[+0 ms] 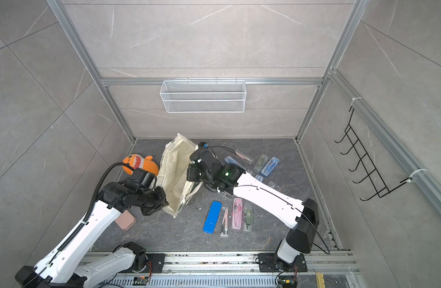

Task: Take out the compass set from the canvas bag
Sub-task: Adjust the canvas bag at the center of the board.

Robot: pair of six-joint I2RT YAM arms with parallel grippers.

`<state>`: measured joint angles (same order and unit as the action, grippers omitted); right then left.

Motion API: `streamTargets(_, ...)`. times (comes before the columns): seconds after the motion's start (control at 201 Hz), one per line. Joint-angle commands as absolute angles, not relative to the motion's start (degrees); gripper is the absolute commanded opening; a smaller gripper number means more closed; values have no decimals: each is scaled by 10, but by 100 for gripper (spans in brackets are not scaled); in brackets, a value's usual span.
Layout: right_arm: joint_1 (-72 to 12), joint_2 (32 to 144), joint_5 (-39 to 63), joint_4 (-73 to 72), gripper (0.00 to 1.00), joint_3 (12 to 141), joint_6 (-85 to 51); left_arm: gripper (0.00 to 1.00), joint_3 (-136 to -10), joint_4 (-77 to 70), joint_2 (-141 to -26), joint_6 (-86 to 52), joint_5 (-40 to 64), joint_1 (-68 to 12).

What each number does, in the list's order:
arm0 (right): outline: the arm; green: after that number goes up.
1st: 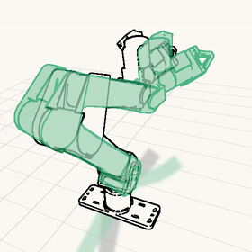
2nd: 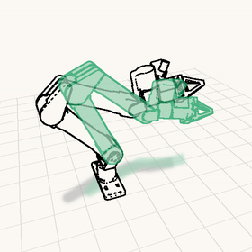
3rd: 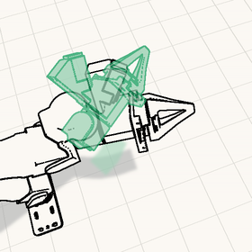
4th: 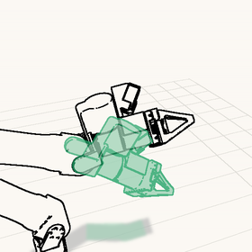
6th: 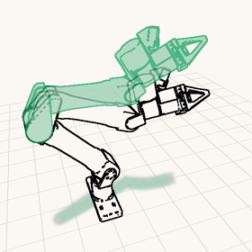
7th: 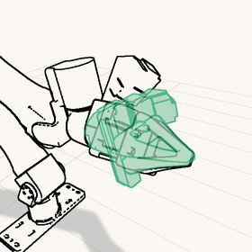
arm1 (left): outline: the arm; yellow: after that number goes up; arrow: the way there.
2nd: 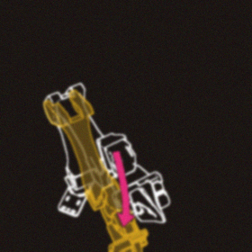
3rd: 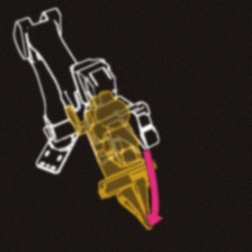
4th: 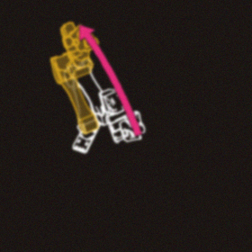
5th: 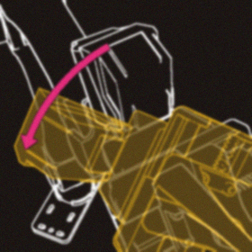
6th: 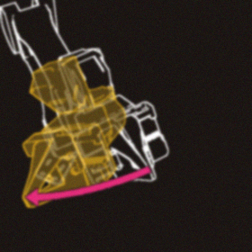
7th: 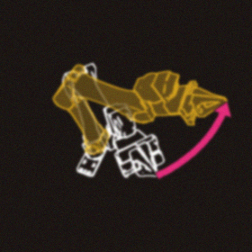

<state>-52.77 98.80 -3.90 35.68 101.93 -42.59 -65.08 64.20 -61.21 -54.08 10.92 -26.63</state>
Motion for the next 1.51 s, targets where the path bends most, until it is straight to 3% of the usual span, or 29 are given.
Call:
streamTargets(0.0,-501,1058,47,443,0,1120,-393,0,-686,656,-641,-491,150,-265)
streamTargets(0.224,-456,1222,106,574,0,1376,-373,0,-695,586,-676,-509,169,-264)
streamTargets(0.404,-434,1444,134,771,0,1806,-376,0,-692,534,-700,-541,188,-262)
streamTargets(0.528,-417,1418,168,729,0,1699,-387,0,-697,513,-708,-556,200,-252)
streamTargets(0.688,-415,1482,150,773,0,1813,-388,0,-687,481,-709,-571,226,-227)
streamTargets(0.803,-413,1472,144,754,0,1768,-389,0,-683,471,-715,-570,238,-217)
streamTargets(1.191,-400,1525,114,788,0,1809,-388,0,-682,424,-749,-581,289,-200)
streamTargets(1.226,-400,1527,110,791,8,1814,-388,0,-689,428,-752,-578,290,-199)
streamTargets(1.246,-399,1525,109,790,13,1812,-387,4,-692,431,-752,-576,290,-198)
streamTargets(1.331,-399,1512,104,790,31,1813,-380,40,-716,459,-749,-565,269,-196)
streamTargets(1.386,-399,1500,99,788,41,1814,-376,58,-732,482,-744,-554,251,-194)
streamTargets(1.396,-399,1499,96,788,42,1814,-376,69,-734,486,-743,-553,247,-193)
streamTargets(1.406,-399,1496,95,787,44,1814,-375,88,-737,490,-742,-551,245,-193)
streamTargets(1.416,-399,1494,94,786,45,1814,-374,97,-740,494,-742,-549,242,-193)
streamTargets(1.5,-399,1475,84,785,54,1814,-366,99,-761,529,-731,-534,212,-192)
